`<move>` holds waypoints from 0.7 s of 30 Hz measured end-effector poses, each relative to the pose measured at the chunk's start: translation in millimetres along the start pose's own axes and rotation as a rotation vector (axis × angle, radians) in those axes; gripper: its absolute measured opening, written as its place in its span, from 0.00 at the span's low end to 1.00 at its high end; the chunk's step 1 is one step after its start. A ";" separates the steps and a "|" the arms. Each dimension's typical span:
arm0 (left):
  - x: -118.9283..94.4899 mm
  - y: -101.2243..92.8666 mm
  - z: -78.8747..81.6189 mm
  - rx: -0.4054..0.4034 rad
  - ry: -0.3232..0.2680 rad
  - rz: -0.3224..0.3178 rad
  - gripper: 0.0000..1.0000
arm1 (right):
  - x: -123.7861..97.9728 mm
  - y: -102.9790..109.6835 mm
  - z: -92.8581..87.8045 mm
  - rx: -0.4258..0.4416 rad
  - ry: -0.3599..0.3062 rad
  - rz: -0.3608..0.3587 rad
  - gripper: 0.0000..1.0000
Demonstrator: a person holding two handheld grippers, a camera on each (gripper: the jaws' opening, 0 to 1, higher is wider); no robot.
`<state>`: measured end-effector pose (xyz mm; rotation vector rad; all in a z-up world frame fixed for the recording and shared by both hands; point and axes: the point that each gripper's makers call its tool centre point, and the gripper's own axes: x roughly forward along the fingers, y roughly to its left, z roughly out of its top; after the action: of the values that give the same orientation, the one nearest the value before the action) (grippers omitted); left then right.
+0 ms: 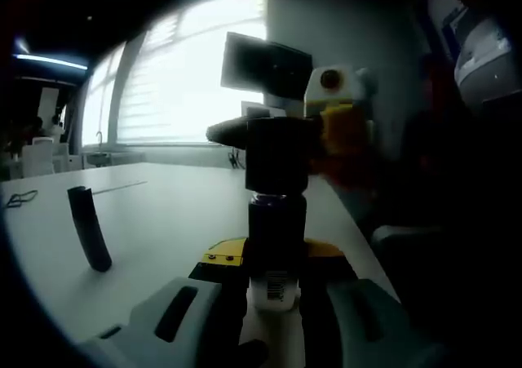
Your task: Pick up cosmetic bottle twist off cap place on table pick up cap screw tight cap place on table
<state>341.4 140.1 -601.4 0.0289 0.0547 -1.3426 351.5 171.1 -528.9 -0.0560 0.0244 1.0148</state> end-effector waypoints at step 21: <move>0.3 -2.2 0.0 0.001 0.000 -0.002 0.14 | 3.1 11.2 0.5 -0.015 -0.018 0.295 0.29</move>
<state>339.3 139.3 -601.4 0.0296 0.0539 -1.3445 343.6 179.7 -528.9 -0.0580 0.0090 1.3100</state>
